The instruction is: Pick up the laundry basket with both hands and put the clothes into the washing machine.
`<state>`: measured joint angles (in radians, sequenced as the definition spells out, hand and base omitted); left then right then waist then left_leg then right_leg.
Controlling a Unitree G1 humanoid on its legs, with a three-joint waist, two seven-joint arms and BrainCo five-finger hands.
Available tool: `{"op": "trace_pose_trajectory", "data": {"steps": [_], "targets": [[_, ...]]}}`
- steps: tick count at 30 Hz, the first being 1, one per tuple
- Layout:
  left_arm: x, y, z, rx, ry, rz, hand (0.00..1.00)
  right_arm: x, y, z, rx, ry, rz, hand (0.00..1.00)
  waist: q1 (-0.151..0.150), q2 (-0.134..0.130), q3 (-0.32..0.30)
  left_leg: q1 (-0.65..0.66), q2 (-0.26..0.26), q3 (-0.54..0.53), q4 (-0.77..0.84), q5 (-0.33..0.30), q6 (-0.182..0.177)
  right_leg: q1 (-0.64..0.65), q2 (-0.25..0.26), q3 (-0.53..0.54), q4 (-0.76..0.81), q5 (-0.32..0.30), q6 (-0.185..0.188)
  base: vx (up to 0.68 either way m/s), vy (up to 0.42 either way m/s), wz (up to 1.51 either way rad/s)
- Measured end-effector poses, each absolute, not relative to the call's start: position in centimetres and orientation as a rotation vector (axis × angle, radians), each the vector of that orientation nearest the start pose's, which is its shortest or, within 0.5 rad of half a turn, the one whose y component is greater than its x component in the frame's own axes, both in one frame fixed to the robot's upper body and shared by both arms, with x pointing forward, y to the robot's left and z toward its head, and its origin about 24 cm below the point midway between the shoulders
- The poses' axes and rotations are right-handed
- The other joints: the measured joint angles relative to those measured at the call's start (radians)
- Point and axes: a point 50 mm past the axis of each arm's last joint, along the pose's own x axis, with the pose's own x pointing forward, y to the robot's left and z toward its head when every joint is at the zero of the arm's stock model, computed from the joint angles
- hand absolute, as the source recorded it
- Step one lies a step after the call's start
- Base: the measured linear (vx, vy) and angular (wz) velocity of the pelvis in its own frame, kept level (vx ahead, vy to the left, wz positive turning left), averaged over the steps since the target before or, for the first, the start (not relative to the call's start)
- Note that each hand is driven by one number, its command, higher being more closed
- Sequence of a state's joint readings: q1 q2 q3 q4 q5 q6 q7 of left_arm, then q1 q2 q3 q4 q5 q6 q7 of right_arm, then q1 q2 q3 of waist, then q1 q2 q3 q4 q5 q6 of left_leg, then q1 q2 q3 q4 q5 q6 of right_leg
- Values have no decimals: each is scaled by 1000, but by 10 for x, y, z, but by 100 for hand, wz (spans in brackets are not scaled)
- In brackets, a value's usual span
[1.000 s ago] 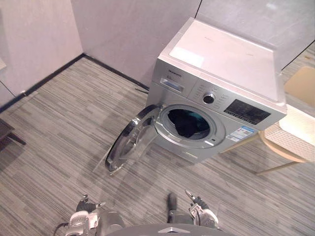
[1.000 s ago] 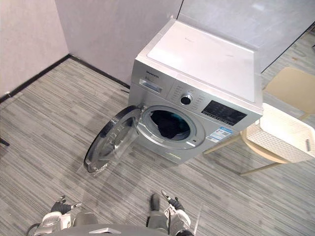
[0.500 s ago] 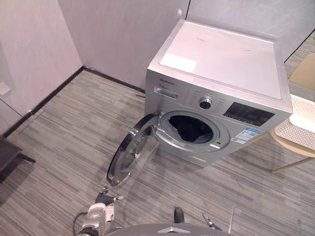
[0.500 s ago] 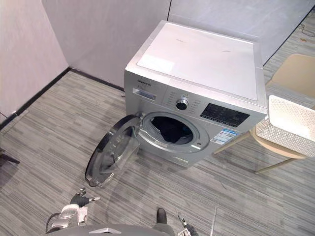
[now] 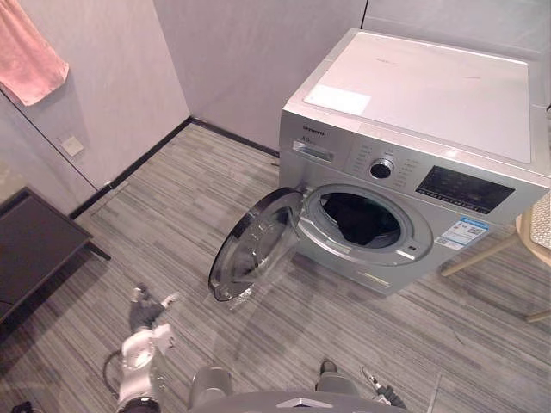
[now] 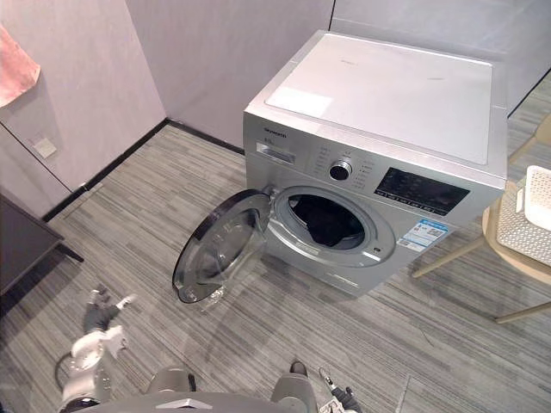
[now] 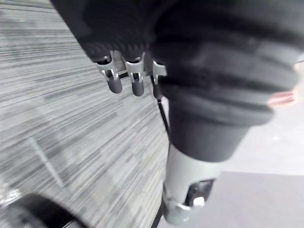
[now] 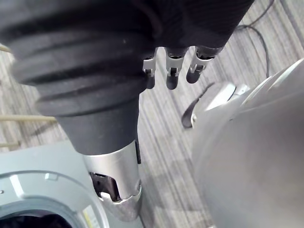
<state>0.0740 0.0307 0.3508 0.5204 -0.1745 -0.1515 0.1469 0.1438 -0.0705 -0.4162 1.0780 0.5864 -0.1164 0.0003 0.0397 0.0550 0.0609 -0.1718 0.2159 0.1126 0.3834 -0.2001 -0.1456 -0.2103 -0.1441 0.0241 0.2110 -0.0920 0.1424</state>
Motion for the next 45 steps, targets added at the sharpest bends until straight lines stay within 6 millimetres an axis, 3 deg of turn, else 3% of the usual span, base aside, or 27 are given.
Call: {"op": "trace_pose_trajectory", "data": {"steps": [3,6,10,12,16,17,20,25,30,32,34,37,39,40,42,45], "targets": [[183,270,-68,-94,413,633,0,49,-220,-165,667,934,-856,0,-13,-49,-22,35,-43,48,-145,34,2,36,-18,25,-175,125,15,11,96,-18],[206,271,-57,-57,378,597,0,40,-216,-168,678,966,-870,0,-31,-67,-35,32,-60,63,-146,34,3,51,-34,29,-242,170,15,17,60,-9],[243,265,-31,-25,269,534,0,44,-215,-168,684,954,-853,0,-36,-69,-38,15,-58,117,-158,33,3,9,-29,77,-290,213,-5,-22,-7,-41],[265,256,-22,-34,236,501,0,50,-217,-166,680,933,-841,0,-42,-67,-38,-22,-52,152,-158,33,4,-54,-21,106,-291,236,-32,-57,-50,-47],[281,244,-28,-22,300,453,0,59,-217,-163,662,911,-789,0,-60,-80,-28,-23,-22,209,-158,23,-1,-96,18,130,-292,279,-92,-48,-59,-53],[286,243,-30,-28,324,451,0,64,-216,-162,658,898,-768,0,-63,-93,-21,-33,-15,227,-155,16,-1,-111,27,132,-292,286,-102,-78,-66,-43],[284,246,-35,-50,337,432,0,67,-220,-160,653,878,-753,0,-58,-113,-14,-55,-8,246,-130,8,-6,-144,33,137,-292,285,-103,-48,-72,-23],[272,229,-60,-29,461,380,0,71,-214,-160,661,877,-734,0,-53,-128,-3,-54,21,258,-104,-5,-20,-145,57,153,-292,283,-105,-38,-74,-12],[257,181,-81,110,539,129,0,69,-206,-162,690,887,-744,0,-34,-128,-3,-46,16,255,-106,-8,-19,-133,51,154,-292,277,-98,-51,-54,3],[251,142,-87,210,549,-87,0,68,-204,-163,704,887,-754,0,-35,-129,-4,-54,-2,241,-107,-4,-13,-131,32,152,-292,270,-68,-71,-22,22],[249,120,-88,283,539,-241,0,69,-204,-163,717,882,-763,0,-38,-130,-4,-58,-11,236,-109,-2,-9,-132,22,150,-292,272,-51,-58,-14,13],[242,65,-83,431,498,-618,0,73,-203,-163,750,863,-774,0,-73,-131,-4,-65,-24,223,-108,-1,-5,-132,9,143,-292,272,-31,-43,-18,11],[226,11,-72,439,416,-887,0,81,-200,-162,789,839,-781,0,-102,-134,-2,-70,-27,217,-107,-1,-5,-134,6,138,-292,276,-26,-18,-18,6],[222,-3,-67,426,392,-944,0,81,-199,-162,794,838,-782,0,-107,-135,-2,-70,-26,218,-105,-2,-3,-135,7,139,-291,276,-24,0,0,0],[207,-53,-39,309,285,-1113,0,81,-201,-162,811,828,-797,0,-111,-136,-2,-74,-21,223,-86,-17,-1,-139,10,155,-291,271,0,-10,-25,-13],[203,-84,-8,228,177,-1210,0,81,-202,-161,812,824,-803,0,-120,-134,-1,-73,-9,235,-62,-34,-2,-139,18,172,-291,272,8,-18,-37,-23]]}}
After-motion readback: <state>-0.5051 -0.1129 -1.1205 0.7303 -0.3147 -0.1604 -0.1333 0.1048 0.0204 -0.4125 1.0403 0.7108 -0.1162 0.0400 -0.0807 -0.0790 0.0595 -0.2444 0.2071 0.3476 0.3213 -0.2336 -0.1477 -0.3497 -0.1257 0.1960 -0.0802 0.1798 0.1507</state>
